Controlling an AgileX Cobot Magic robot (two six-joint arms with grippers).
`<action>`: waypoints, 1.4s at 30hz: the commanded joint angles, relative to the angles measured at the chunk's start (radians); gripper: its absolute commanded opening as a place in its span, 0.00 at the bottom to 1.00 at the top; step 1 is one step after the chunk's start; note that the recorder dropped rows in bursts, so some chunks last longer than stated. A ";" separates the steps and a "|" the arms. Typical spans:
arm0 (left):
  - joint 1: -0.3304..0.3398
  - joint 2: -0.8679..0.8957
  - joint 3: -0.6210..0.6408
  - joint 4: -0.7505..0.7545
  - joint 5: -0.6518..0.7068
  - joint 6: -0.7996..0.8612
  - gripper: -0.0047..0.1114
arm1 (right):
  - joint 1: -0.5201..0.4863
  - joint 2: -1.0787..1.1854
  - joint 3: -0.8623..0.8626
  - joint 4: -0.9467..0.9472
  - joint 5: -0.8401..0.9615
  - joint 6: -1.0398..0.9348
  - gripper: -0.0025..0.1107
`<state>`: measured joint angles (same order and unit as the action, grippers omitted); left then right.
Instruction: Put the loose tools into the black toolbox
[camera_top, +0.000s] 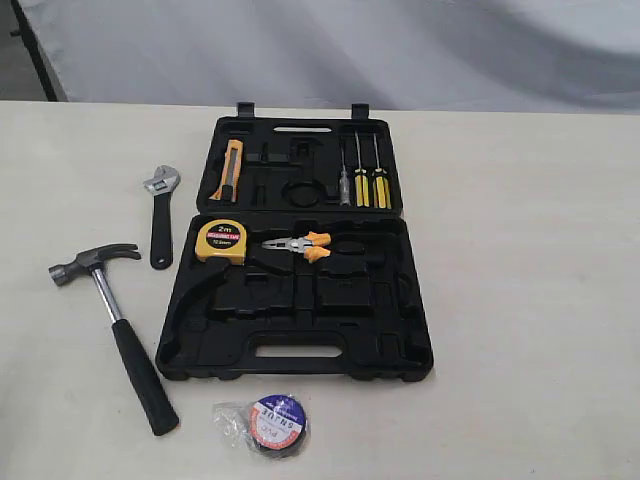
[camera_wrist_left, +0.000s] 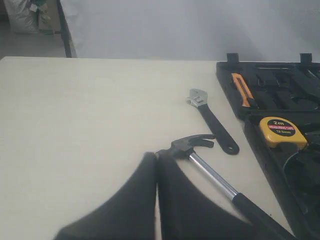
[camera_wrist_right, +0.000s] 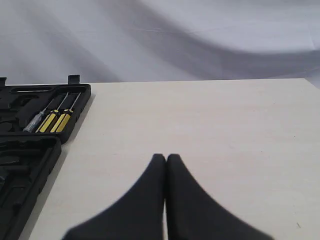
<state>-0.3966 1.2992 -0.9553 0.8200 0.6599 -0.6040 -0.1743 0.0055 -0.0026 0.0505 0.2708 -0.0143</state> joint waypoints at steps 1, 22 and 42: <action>0.003 -0.008 0.009 -0.014 -0.017 -0.010 0.05 | 0.005 -0.005 0.003 -0.002 -0.011 0.001 0.02; 0.003 -0.008 0.009 -0.014 -0.017 -0.010 0.05 | 0.005 -0.005 0.003 0.020 -0.930 -0.031 0.02; 0.003 -0.008 0.009 -0.014 -0.017 -0.010 0.05 | 0.005 0.711 -0.825 -0.021 0.748 -0.034 0.02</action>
<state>-0.3966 1.2992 -0.9553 0.8200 0.6599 -0.6040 -0.1698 0.5833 -0.7852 0.0367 0.8431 -0.0667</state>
